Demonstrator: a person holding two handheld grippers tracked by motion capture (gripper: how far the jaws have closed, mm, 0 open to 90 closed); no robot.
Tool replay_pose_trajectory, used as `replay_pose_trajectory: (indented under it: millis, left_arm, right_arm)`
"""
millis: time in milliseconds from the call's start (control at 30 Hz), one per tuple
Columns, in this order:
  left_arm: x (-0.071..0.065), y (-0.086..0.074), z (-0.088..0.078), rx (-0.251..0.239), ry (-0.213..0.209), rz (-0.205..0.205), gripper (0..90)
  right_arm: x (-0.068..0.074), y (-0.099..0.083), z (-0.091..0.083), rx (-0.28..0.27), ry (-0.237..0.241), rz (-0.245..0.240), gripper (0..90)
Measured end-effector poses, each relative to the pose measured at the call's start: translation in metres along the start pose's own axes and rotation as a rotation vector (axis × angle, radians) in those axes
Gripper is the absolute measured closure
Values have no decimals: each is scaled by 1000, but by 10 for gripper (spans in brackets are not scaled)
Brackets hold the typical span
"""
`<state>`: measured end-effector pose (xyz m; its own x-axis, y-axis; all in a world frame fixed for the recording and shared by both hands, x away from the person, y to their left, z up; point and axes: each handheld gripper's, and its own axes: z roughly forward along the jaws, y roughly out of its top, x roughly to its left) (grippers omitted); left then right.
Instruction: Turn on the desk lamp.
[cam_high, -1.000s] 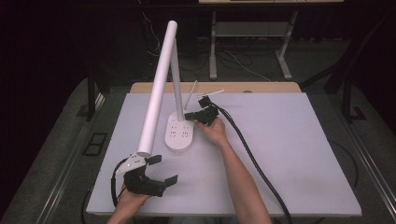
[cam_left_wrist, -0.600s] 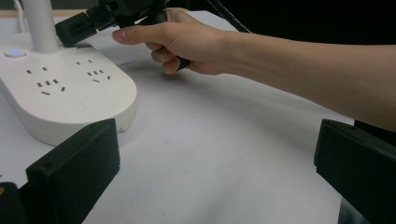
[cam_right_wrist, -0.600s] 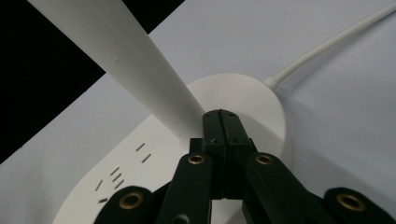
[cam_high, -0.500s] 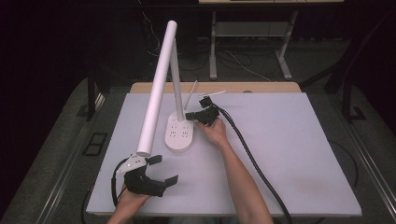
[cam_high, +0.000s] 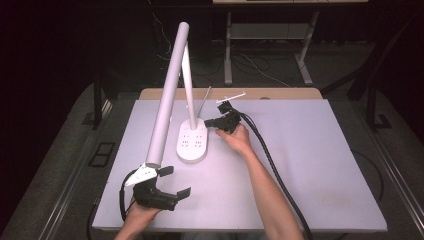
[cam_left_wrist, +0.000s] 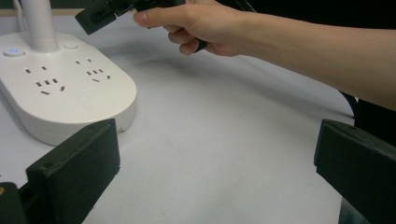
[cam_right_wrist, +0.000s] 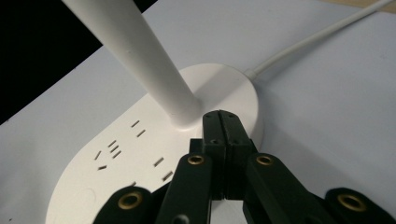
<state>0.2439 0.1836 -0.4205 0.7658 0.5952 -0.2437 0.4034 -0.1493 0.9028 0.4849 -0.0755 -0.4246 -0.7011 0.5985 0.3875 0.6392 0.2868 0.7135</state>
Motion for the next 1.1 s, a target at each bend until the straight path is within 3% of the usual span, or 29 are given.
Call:
replay_pose_trajectory:
  millis: [267,800,967,1100]
  left_arm:
    - [0,0,0,1,-2,0,0]
    - [-1,0,2,-1,-2,-4,0]
    - [-1,0,2,1,-5,-3,0]
    - [-2,0,3,2,-7,-2,0]
  right_arm:
    - [7,2,-24,8,-17,-45,894]
    - [24,-13,-83,-31,-14,-110,893]
    - [31,-21,-103,-42,-23,-119,792]
    - [35,-31,-120,-60,-59,-126,653]
